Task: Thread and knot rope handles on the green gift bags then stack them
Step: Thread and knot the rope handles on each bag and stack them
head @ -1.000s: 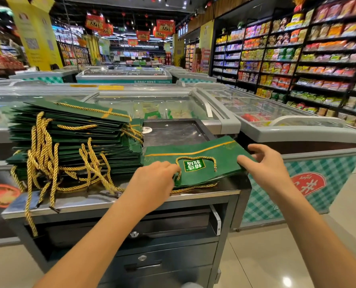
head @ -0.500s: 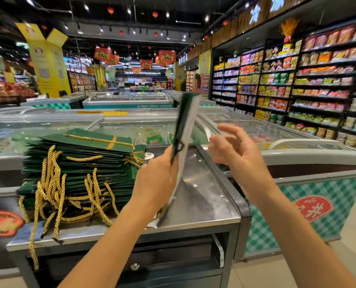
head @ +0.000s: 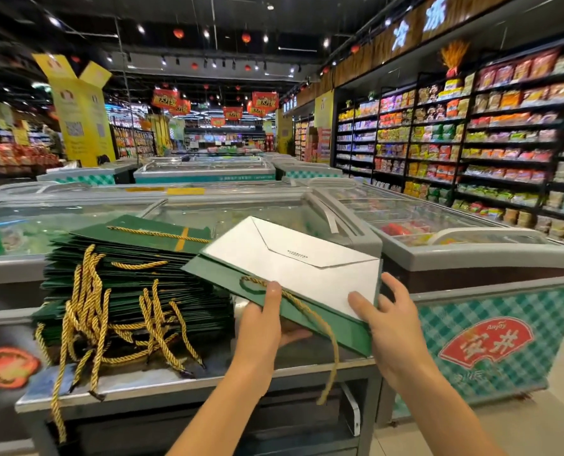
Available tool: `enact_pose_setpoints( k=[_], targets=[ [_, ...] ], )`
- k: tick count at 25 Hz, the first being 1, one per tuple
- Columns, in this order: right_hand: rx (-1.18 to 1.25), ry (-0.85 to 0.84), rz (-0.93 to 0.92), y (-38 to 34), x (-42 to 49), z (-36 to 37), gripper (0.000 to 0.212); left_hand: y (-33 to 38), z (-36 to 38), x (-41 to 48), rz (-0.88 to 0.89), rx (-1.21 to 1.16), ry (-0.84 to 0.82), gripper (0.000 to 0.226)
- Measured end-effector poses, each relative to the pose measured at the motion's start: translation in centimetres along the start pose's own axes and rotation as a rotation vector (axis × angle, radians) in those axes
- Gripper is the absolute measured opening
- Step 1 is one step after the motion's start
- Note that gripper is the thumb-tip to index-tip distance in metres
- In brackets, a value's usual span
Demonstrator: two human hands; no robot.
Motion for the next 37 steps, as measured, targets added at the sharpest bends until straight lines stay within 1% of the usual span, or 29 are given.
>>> enact_pose_setpoints(
  k=[1,3,5,6,9,10,12,13,15,16,18,19,20,22,23,24,25,26,28,29,30,32,34,35,36,37],
  targets=[
    [-0.010,0.022,-0.008,-0.2,0.2,-0.6,0.077,-0.5,0.0,-0.1,-0.043,0.043,-0.068,0.031],
    [-0.020,0.054,0.006,-0.7,0.5,-2.1,0.076,-1.2,-0.2,-0.6,-0.076,0.201,-0.171,0.035],
    [-0.042,0.101,0.020,-1.1,1.0,-3.9,0.076,-1.5,-0.5,-0.9,-0.055,0.320,-0.238,0.036],
    [-0.061,0.125,0.021,-1.2,1.2,-4.6,0.076,-1.6,-0.7,-1.0,-0.034,0.379,-0.255,0.032],
    [-0.133,0.157,0.004,-0.5,1.3,-5.5,0.078,-1.6,-1.3,-0.6,0.024,0.557,-0.250,0.014],
    [-0.168,0.154,-0.012,-0.1,1.0,-5.4,0.078,-1.5,-1.3,-0.5,0.031,0.597,-0.236,0.012],
    [-0.309,0.129,-0.069,0.1,0.2,-4.8,0.072,-0.9,-1.4,-0.3,0.034,0.642,-0.208,0.020],
    [-0.434,0.101,-0.104,0.0,-0.1,-4.4,0.068,-0.6,-1.6,-0.1,0.028,0.645,-0.211,0.022],
    [-0.729,0.022,-0.146,-0.1,-0.6,-3.7,0.062,-0.2,-2.1,0.5,0.005,0.580,-0.273,0.031],
    [-0.850,-0.009,-0.142,0.1,-0.8,-3.6,0.060,-0.1,-2.4,0.9,-0.006,0.505,-0.314,0.037],
    [-1.035,-0.040,-0.136,0.7,-1.3,-3.3,0.058,-0.4,-3.2,1.5,-0.045,0.331,-0.363,0.048],
    [-1.088,-0.053,-0.165,1.0,-1.5,-3.1,0.056,-0.6,-3.5,1.5,-0.069,0.243,-0.373,0.049],
    [-1.091,-0.067,-0.225,1.0,-2.0,-2.7,0.050,-0.8,-3.8,1.6,-0.089,0.154,-0.369,0.047],
    [-1.001,-0.101,-0.421,0.6,-3.2,-1.5,0.034,-1.1,-4.3,1.9,-0.130,-0.025,-0.337,0.043],
    [-0.967,-0.124,-0.509,0.2,-3.8,-0.7,0.030,-1.3,-4.7,2.1,-0.153,-0.100,-0.321,0.043],
    [-0.947,-0.162,-0.559,-0.4,-4.5,0.3,0.030,-1.3,-4.9,2.2,-0.169,-0.154,-0.318,0.043],
    [-0.929,-0.232,-0.559,-0.6,-4.9,1.4,0.032,-1.3,-5.1,2.3,-0.178,-0.190,-0.319,0.043],
    [-0.944,-0.328,-0.504,-0.6,-5.2,2.7,0.036,-1.4,-5.2,2.3,-0.186,-0.219,-0.322,0.043],
    [-1.147,-0.483,-0.386,0.3,-5.1,5.1,0.050,-1.5,-5.4,2.3,-0.198,-0.265,-0.326,0.041],
    [-1.273,-0.517,-0.369,0.8,-4.7,6.1,0.056,-1.6,-5.4,2.3,-0.204,-0.284,-0.330,0.040],
    [-1.349,-0.537,-0.358,1.3,-4.4,7.0,0.058,-1.6,-5.4,2.3,-0.206,-0.303,-0.334,0.039],
    [-1.340,-0.585,-0.325,2.4,-3.9,8.3,0.048,-1.5,-5.4,2.3,-0.202,-0.337,-0.335,0.037],
    [-1.243,-0.648,-0.302,3.1,-3.0,8.8,0.025,-1.4,-5.4,2.3,-0.177,-0.351,-0.329,0.037],
    [-1.159,-0.676,-0.288,3.1,-2.5,8.8,0.017,-1.3,-5.4,2.3,-0.151,-0.305,-0.327,0.037],
    [-1.049,-0.682,-0.267,2.8,-2.0,8.7,0.014,-1.2,-5.3,2.3,-0.112,-0.201,-0.330,0.039],
    [-0.933,-0.661,-0.231,2.2,-1.4,8.4,0.014,-1.1,-5.2,2.1,-0.068,-0.048,-0.343,0.040]
  ],
)
Point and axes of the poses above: each hand's wrist, its own x-axis towards the middle knuckle, its own z-axis out of the palm, y = z × x, the point moved 5 cm from there along x, towards the middle knuckle, and after that the axes turned 8 degrees about x, right-handed, at the moved point
